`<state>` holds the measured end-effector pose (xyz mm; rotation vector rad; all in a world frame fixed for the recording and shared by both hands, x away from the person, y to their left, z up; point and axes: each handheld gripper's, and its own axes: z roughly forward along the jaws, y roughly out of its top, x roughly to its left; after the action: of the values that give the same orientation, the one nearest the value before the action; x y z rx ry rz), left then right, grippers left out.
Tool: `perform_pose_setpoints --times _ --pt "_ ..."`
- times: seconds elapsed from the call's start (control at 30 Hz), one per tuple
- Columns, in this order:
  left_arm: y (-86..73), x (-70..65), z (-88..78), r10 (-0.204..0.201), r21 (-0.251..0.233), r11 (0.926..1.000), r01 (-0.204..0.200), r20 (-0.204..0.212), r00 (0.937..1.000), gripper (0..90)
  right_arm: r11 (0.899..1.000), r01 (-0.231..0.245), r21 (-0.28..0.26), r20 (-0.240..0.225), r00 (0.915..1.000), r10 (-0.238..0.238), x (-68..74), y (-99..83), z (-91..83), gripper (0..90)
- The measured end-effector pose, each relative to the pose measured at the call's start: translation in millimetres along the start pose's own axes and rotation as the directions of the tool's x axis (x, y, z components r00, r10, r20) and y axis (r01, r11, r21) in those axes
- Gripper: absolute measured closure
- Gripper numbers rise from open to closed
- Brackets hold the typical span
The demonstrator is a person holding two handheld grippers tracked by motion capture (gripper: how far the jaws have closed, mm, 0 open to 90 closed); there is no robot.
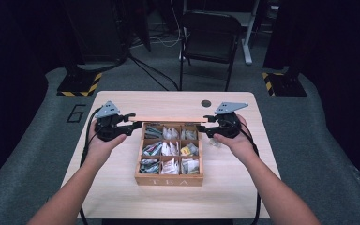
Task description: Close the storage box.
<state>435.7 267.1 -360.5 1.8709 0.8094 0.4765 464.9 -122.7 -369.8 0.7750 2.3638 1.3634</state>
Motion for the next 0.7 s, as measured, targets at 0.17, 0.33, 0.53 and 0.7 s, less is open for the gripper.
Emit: perform_pose_setpoints --times 0.17,0.33,0.53,0.7 --pt "-6.7 -3.9 -6.1 -0.013 -0.004 0.9999 0.014 0.022 0.9997 53.8 1.0 0.009 -0.009 -0.001 1.0 -0.009 10.0 -1.6 -7.1 43.7" --pt "-12.4 -9.4 -12.1 -0.009 -0.009 0.9999 0.009 0.027 0.9996 53.9 1.0 0.028 -0.006 -0.006 0.9996 -0.028 17.3 -3.9 -13.5 43.6" --pt "-21.1 -15.1 -15.5 -0.006 0.002 1.0 0.006 0.032 0.9995 53.5 0.999 0.025 -0.024 -0.016 0.9996 -0.025 25.4 -7.1 -18.5 43.5" --pt "-33.1 -21.7 -20.1 -0.005 0.004 1.0 0.005 0.041 0.9991 53.6 0.999 0.041 -0.022 -0.008 0.9991 -0.041 35.4 -14.7 -21.5 43.0"
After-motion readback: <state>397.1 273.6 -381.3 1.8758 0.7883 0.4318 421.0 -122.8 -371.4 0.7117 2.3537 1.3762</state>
